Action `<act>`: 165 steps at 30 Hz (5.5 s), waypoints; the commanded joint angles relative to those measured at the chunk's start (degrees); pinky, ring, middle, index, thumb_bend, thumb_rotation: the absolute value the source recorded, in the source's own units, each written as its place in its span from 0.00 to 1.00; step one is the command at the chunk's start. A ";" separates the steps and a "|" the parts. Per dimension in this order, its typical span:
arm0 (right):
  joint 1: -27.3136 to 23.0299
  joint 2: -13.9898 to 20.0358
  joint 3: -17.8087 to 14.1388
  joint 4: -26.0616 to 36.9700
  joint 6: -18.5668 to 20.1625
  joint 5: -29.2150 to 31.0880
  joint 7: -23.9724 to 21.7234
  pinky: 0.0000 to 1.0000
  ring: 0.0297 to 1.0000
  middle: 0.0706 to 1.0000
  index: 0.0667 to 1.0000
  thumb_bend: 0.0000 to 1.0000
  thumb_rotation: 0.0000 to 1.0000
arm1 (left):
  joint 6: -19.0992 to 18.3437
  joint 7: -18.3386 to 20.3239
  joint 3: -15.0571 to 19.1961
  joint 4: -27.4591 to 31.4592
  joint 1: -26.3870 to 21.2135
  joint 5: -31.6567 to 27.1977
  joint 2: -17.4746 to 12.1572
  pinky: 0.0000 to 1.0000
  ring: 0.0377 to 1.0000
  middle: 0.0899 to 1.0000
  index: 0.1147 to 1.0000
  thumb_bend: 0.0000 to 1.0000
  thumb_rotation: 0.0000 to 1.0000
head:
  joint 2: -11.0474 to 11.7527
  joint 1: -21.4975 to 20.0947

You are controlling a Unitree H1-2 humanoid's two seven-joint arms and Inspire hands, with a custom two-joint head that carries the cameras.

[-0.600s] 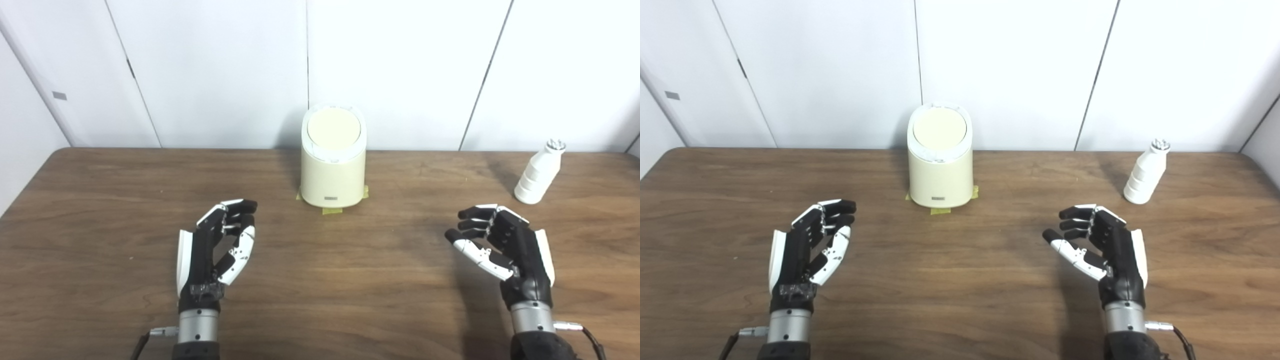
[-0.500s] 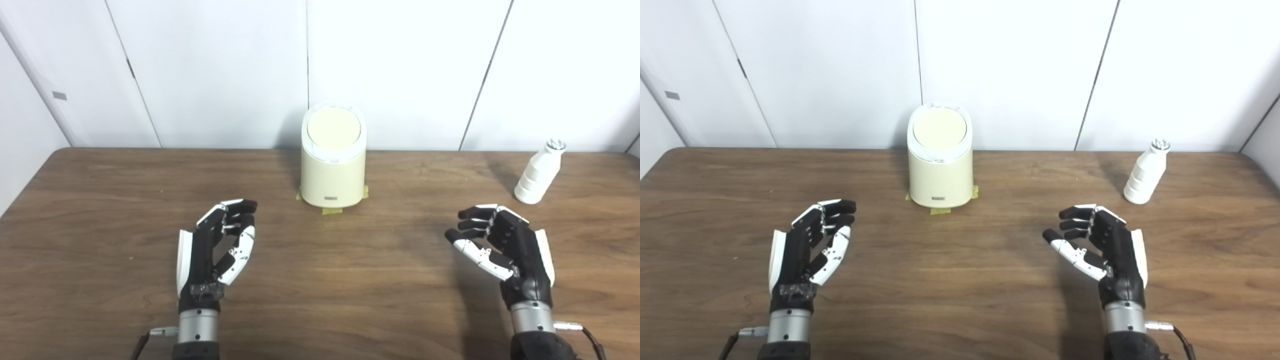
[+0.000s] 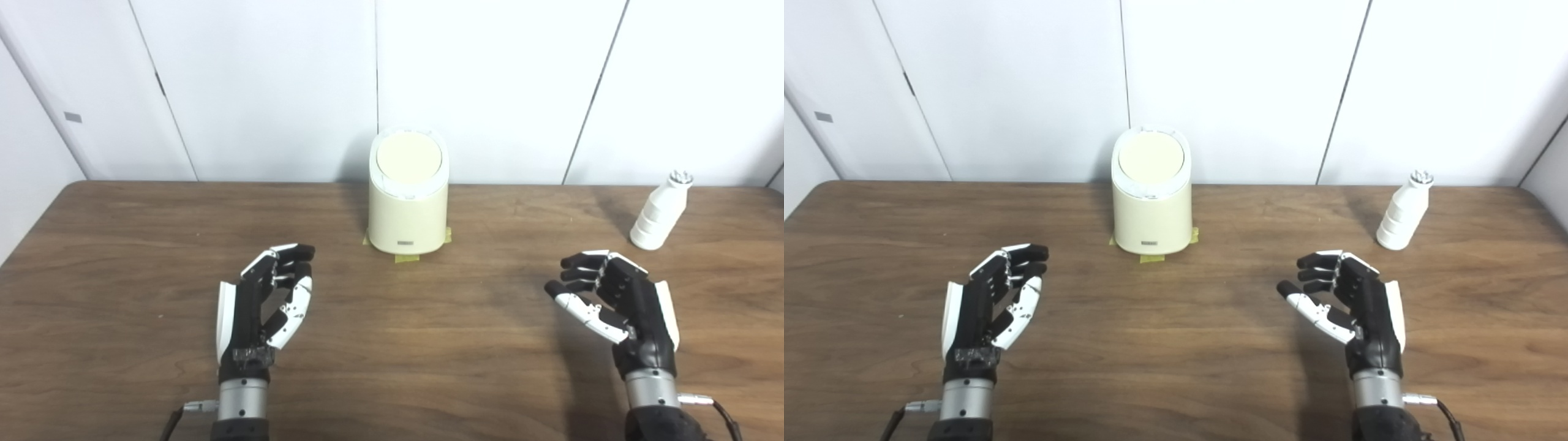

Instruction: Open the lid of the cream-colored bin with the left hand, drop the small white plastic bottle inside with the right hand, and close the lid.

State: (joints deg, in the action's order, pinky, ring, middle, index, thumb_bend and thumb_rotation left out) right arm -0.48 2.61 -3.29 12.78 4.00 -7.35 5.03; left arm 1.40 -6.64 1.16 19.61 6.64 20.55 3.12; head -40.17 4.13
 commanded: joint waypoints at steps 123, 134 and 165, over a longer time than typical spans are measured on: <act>-4.06 -3.16 2.20 -9.84 -11.29 -3.07 4.46 0.48 0.55 0.55 0.45 0.48 0.14 | -28.29 -0.23 -12.36 -38.29 -53.03 28.87 -5.48 1.00 1.00 1.00 1.00 0.99 0.41 | 7.75 -3.77; -4.03 -3.39 2.09 -9.57 -10.91 -3.29 4.45 0.47 0.55 0.56 0.45 0.48 0.14 | -28.25 -0.96 -12.80 -39.97 -53.49 28.85 -5.46 1.00 1.00 1.00 1.00 0.98 0.37 | 7.66 -3.98; -4.27 -4.54 2.53 -9.47 -10.44 -3.56 4.68 0.49 0.56 0.56 0.46 0.48 0.14 | -28.31 7.16 -15.76 -40.32 -53.46 44.81 -7.25 1.00 1.00 1.00 1.00 1.00 0.11 | 7.48 -4.50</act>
State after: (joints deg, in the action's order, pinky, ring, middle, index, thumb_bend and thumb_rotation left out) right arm -3.26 -1.61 -0.92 1.65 -5.26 -10.67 9.40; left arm -26.64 0.21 -14.49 -21.39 -45.06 63.84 -3.23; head -32.61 -0.35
